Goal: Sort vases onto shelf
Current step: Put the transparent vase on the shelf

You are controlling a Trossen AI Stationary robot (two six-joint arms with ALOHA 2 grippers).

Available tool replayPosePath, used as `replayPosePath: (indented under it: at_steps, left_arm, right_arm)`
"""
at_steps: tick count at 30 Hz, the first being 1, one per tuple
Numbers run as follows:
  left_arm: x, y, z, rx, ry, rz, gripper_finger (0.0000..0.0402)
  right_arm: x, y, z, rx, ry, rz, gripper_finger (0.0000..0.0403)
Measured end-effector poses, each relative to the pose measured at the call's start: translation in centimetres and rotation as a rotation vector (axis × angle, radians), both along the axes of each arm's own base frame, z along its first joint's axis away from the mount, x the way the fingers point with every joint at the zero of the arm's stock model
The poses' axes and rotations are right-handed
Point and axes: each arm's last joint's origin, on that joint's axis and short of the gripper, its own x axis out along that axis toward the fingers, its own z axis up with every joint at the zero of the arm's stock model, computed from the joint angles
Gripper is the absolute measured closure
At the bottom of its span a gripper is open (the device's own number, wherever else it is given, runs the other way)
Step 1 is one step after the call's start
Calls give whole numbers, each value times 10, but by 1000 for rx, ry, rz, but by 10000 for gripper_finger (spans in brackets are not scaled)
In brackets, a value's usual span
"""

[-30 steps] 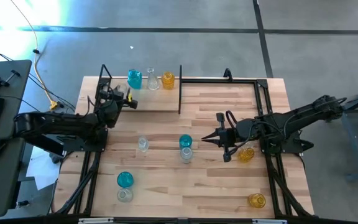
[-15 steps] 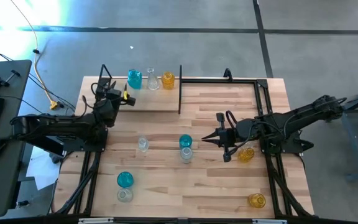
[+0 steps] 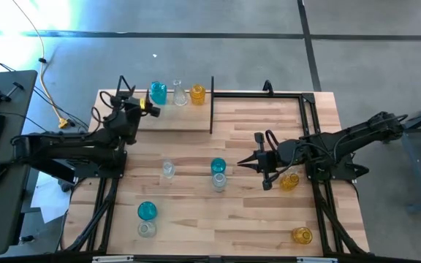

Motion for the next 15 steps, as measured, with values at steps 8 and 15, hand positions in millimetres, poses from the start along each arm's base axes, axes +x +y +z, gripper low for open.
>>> replayPosePath:
  at_steps: [8, 15]
  left_arm:
    - [22, -46, 8, -42, 116, -301, 223]
    - [24, -70, 0, -259, 264, -471, 335]
  right_arm:
    - [0, 0, -1, -5, 11, 1, 403]
    - [0, 0, -1, -7, 11, 1, 403]
